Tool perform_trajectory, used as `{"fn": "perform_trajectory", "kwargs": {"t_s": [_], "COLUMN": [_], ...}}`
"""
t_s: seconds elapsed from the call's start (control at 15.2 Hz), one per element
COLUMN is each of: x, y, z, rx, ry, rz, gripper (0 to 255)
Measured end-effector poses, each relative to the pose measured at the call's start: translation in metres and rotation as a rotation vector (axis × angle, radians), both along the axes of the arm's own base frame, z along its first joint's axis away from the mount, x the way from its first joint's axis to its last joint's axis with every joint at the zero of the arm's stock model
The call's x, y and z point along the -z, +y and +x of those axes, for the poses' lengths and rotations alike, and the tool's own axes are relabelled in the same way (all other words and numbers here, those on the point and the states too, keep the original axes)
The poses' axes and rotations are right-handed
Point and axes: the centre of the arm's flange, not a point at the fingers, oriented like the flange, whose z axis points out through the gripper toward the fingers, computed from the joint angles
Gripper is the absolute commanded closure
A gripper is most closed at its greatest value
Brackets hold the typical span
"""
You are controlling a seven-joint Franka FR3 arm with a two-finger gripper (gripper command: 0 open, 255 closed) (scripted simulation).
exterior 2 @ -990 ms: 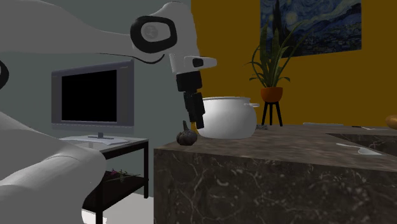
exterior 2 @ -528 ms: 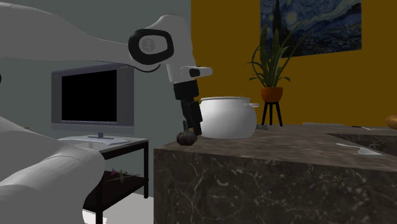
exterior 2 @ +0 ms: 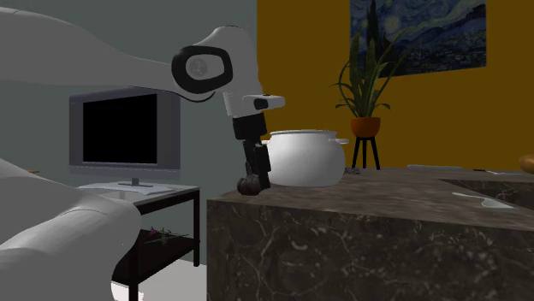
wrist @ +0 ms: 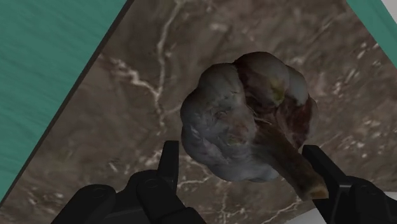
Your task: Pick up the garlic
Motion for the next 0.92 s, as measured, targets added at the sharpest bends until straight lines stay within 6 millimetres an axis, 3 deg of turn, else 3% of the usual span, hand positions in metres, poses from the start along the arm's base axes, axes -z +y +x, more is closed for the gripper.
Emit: {"fn": "perform_trajectory", "kwargs": {"t_s": [0.4, 0.92], "x": [-0.002, -0.041], "y": [0.0, 0.0], "z": [0.001, 0.0], "rx": [0.0, 0.0], "ry": [0.001, 0.002], "rz": [0.0, -0.001], "gripper": [255, 255]}}
